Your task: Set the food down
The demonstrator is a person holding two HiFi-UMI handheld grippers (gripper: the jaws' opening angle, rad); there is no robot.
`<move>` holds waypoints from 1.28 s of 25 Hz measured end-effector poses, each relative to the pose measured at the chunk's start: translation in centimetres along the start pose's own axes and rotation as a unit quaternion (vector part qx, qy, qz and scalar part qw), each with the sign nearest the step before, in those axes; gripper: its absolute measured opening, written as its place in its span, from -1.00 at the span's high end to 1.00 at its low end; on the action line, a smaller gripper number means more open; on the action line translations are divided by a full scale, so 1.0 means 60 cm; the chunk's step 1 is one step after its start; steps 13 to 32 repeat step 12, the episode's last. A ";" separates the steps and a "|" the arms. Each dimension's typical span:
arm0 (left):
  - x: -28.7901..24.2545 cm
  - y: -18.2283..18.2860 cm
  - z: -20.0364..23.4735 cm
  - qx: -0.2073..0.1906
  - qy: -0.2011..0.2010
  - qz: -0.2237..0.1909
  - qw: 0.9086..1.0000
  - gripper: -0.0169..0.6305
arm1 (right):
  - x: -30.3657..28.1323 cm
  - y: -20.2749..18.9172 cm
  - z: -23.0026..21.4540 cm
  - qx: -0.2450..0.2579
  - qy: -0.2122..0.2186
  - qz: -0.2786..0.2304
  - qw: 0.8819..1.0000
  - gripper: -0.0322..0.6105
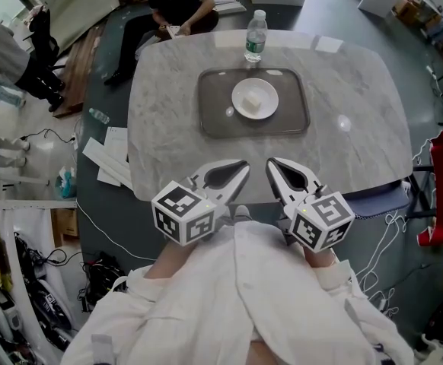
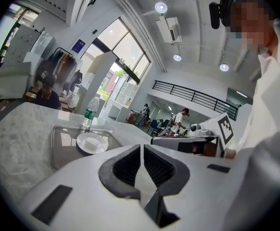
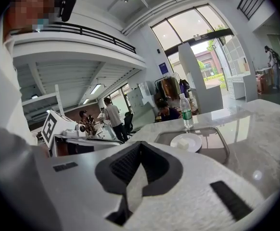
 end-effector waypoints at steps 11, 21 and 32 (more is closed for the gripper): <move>0.005 -0.001 0.003 0.002 0.004 0.003 1.000 0.85 | -0.001 0.000 0.006 0.000 0.000 -0.001 1.000 0.89; 0.005 -0.001 0.003 0.002 0.005 0.004 1.000 0.85 | -0.001 0.000 0.006 -0.001 0.000 -0.002 1.000 0.89; 0.005 -0.001 0.003 0.002 0.005 0.004 1.000 0.85 | -0.001 0.000 0.006 -0.001 0.000 -0.002 1.000 0.89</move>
Point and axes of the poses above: the fingertips, and each gripper's own axes: x backward along the fingers, z to its left, y out of its top, the point moved 8 cm from there along x, backward along the fingers, and after that the axes turned 14 degrees about x, right-handed, at the moved point
